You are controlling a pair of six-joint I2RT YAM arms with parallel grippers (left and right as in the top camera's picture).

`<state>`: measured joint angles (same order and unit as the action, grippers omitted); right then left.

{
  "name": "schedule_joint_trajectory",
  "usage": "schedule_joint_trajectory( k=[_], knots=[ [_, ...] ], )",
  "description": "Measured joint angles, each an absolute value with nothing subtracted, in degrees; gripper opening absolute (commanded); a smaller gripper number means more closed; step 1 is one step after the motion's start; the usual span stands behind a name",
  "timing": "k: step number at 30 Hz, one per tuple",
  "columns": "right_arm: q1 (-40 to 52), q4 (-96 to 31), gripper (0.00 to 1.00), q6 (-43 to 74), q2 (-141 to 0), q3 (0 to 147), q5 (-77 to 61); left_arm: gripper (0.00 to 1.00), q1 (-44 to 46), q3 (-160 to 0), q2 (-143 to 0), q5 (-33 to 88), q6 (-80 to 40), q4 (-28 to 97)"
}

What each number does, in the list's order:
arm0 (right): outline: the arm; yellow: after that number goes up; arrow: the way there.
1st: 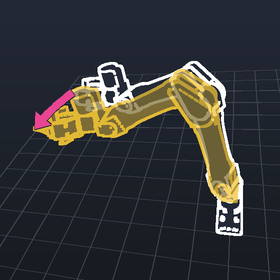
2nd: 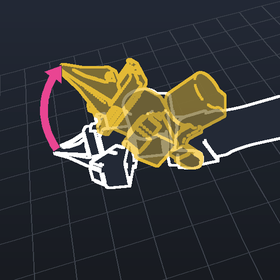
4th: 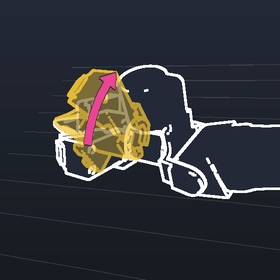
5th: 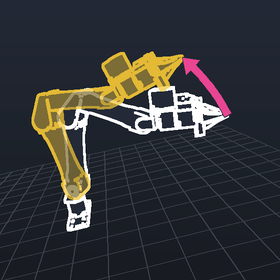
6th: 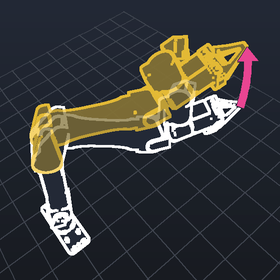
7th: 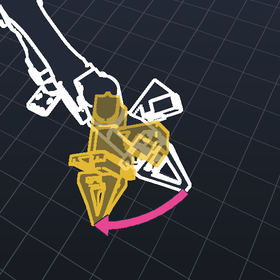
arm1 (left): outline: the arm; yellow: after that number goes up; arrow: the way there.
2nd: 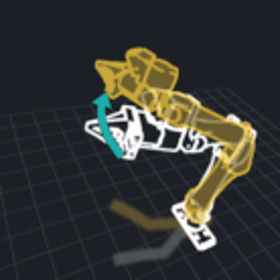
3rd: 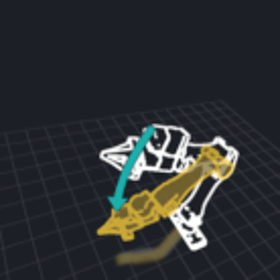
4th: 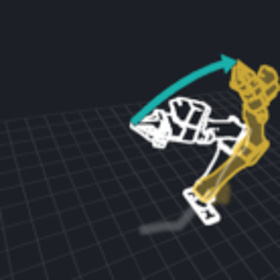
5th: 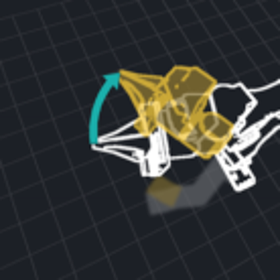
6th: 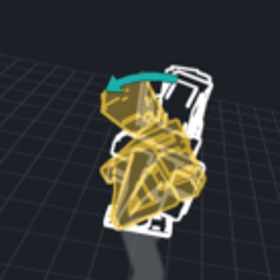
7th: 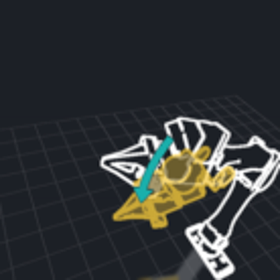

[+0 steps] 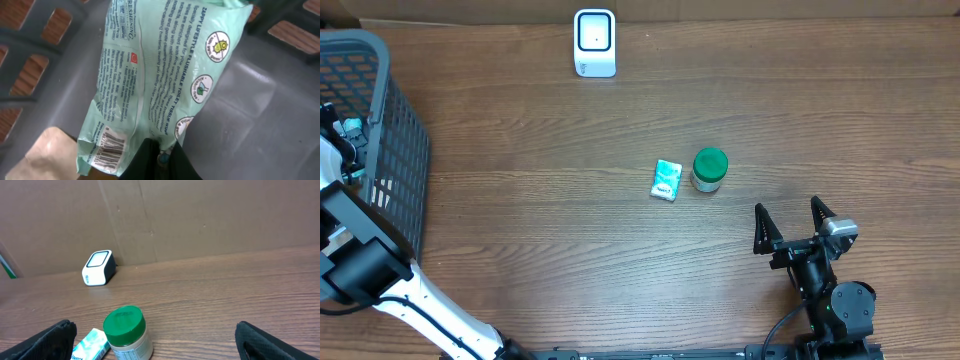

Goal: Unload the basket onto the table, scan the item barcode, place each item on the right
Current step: 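Grasp the large mint-green bag and carry it to the scanner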

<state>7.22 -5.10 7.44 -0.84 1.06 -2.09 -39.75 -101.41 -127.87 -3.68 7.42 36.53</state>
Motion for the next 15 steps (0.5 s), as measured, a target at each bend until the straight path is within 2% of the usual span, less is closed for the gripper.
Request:
schedule_joint_trajectory(
  k=[6, 15],
  knots=[
    [7.22, -5.13, 1.00, 7.46, -0.84, 1.06, -2.09, 0.04, -39.75, -101.08, -122.39, -3.25, 3.14, 38.35],
    [7.20, -5.08, 1.00, 7.44, -0.84, 1.06, -2.09, 0.04, -38.83, -101.03, -93.93, -2.46, -4.23, 45.15]
  ],
)
